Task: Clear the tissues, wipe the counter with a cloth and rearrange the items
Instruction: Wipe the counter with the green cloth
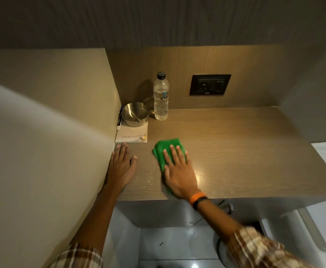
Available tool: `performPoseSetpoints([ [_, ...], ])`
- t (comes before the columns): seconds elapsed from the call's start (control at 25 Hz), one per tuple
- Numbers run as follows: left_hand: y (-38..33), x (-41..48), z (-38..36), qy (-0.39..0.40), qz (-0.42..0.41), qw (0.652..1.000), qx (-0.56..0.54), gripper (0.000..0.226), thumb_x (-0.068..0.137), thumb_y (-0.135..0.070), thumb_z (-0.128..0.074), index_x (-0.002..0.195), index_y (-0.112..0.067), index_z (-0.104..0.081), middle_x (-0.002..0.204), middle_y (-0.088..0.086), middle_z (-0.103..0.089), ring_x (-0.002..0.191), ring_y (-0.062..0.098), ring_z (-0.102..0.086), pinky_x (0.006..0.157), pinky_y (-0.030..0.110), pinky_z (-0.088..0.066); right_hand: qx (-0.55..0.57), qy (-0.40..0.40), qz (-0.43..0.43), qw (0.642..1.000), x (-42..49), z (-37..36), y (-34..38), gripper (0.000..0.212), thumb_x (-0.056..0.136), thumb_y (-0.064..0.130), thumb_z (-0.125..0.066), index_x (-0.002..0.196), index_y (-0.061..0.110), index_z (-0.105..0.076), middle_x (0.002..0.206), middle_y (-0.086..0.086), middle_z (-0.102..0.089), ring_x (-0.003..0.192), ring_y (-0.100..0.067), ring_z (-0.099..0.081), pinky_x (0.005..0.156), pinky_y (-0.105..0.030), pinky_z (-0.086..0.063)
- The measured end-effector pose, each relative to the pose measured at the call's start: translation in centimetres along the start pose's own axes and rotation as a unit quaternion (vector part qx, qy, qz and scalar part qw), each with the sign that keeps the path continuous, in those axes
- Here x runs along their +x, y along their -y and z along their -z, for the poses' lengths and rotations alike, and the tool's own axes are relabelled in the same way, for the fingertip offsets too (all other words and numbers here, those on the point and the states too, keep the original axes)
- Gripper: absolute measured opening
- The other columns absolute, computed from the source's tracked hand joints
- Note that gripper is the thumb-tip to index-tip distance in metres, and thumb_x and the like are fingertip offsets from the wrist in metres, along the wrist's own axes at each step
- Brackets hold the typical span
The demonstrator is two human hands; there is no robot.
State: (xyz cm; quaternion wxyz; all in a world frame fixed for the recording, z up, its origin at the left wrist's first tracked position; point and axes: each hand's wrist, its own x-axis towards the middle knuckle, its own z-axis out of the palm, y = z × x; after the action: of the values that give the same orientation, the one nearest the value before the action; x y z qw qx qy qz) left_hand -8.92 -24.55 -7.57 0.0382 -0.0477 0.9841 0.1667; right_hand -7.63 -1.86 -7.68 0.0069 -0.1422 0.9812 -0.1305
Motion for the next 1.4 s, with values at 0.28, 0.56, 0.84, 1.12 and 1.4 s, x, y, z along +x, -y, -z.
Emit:
performPoseSetpoints([
  [0.28,-10.8,-2.5,-2.0,-0.001,-0.223,0.975,0.004,0.060,0.106,-0.044,-0.022,0.160,-0.020,-0.013,0.168,0.000,-0.011,0.155,0.012,0.000,0.127,0.042,-0.008,0.482,-0.119,-0.190,0.847,-4.1,3.7,-1.9,0.049,0.102,0.011,-0.051,0.150,0.024,-0.045,0.149,-0.007,-0.052,0.134,-0.021,-0.051,0.114,-0.044,-0.044],
  [0.56,-6.6,-2.2,-1.9,0.004,-0.117,0.989,0.088,0.059,0.108,-0.043,-0.016,0.160,-0.016,-0.006,0.169,0.002,-0.007,0.156,0.017,0.000,0.127,0.042,-0.002,0.241,-0.078,-0.033,0.967,-4.8,2.6,1.8,0.038,0.096,0.006,-0.057,0.133,0.011,-0.064,0.139,-0.008,-0.061,0.129,-0.025,-0.052,0.115,-0.041,-0.040],
  [0.84,-4.7,-6.6,-0.7,-0.012,0.118,0.984,0.135,0.061,0.108,-0.038,-0.015,0.158,-0.004,-0.005,0.168,0.016,-0.008,0.155,0.032,-0.005,0.126,0.049,-0.012,0.068,-0.003,-0.015,0.998,-3.3,0.6,6.1,0.050,0.099,0.057,-0.046,0.134,0.024,-0.061,0.136,0.000,-0.058,0.124,-0.025,-0.047,0.101,-0.047,-0.034],
  [1.12,-10.0,-9.3,1.7,0.028,0.128,0.968,0.216,0.047,0.103,-0.027,-0.034,0.131,0.004,-0.055,0.132,0.027,-0.058,0.116,0.037,-0.060,0.085,0.040,-0.054,0.058,0.043,0.020,0.997,-2.5,3.7,0.3,0.033,0.087,0.048,-0.070,0.119,0.043,-0.065,0.126,0.014,-0.064,0.117,-0.021,-0.045,0.077,-0.037,-0.016],
  [1.4,-18.4,-11.0,0.9,0.034,-0.059,0.998,-0.018,0.034,0.100,-0.021,-0.040,0.073,-0.014,-0.060,0.073,0.008,-0.060,0.075,0.029,-0.064,0.061,0.035,-0.038,-0.073,0.004,-0.081,0.994,-2.5,9.0,-11.1,0.028,0.089,0.024,-0.070,0.114,0.035,-0.070,0.124,0.000,-0.063,0.116,-0.028,-0.048,0.088,-0.043,-0.031],
])
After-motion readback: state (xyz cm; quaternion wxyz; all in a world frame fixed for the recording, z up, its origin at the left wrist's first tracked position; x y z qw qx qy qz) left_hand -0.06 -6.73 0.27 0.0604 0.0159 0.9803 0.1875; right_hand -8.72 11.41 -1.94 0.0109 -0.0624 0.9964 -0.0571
